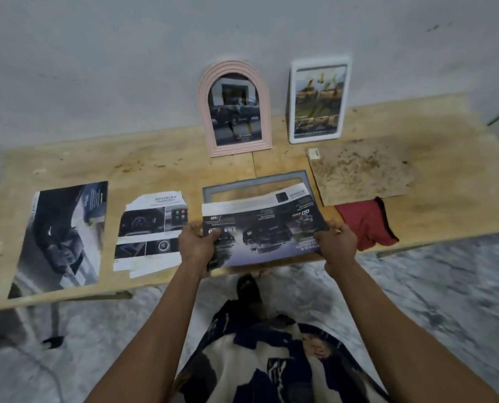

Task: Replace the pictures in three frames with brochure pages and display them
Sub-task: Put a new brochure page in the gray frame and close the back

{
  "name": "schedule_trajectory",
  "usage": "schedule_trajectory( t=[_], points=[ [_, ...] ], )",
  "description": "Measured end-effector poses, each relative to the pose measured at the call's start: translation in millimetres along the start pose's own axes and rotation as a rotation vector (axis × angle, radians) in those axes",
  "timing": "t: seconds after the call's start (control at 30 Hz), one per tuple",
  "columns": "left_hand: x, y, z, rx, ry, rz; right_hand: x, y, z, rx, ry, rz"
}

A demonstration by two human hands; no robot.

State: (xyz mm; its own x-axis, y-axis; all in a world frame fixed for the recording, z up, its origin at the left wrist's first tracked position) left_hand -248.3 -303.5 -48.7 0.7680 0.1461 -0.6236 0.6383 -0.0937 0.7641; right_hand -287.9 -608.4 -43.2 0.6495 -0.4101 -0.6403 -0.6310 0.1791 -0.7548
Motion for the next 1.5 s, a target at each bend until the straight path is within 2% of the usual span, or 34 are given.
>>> schedule_trajectory(
  t=[0.3, 0.47, 0.6, 0.73, 0.87, 1.0, 1.2, 1.3, 1.37, 1.5],
  points=[
    [26, 2, 11, 0.378, -0.059, 0.065, 18, -13, 15, -0.257, 0.043, -0.013],
    [27, 13, 19, 0.462, -0.095, 0.150, 29, -18, 16, -0.374, 0.038, -0.014],
    [35, 8, 20, 0.635, -0.090, 0.127, 38, -29, 16, -0.520, -0.001, -0.043],
    [64, -23, 18, 0.701, -0.067, 0.067, 47, -33, 16, -0.650, -0.047, -0.062],
    [41, 3, 27, 0.811, -0.046, 0.065, 53, -31, 17, -0.729, -0.087, -0.072],
    [36, 7, 29, 0.867, -0.046, 0.042, 56, -28, 15, -0.791, -0.120, -0.104],
    [34, 1, 27, 0.721, -0.064, 0.106, 53, -28, 22, -1.092, -0.155, -0.165],
    [31, 3, 28, 0.807, -0.127, 0.115, 55, -25, 28, -1.193, -0.257, -0.261],
    [31, 2, 29, 0.891, -0.159, 0.089, 56, -21, 31, -1.271, -0.345, -0.261],
    [32, 5, 30, 0.965, -0.163, 0.085, 56, -15, 33, -1.369, -0.388, -0.267]
  ],
)
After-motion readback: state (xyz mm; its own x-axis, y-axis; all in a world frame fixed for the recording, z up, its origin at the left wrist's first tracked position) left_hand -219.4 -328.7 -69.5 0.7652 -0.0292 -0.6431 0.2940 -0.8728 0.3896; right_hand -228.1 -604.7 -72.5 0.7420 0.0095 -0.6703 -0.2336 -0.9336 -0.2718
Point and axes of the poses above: each hand's wrist, its own x-axis towards the middle knuckle, its own z-axis out of the palm, y = z × x, the point moved 3 cm from there along x, towards the middle knuckle, and after that the axes turned 15 degrees about -y, right-handed, at the moved point
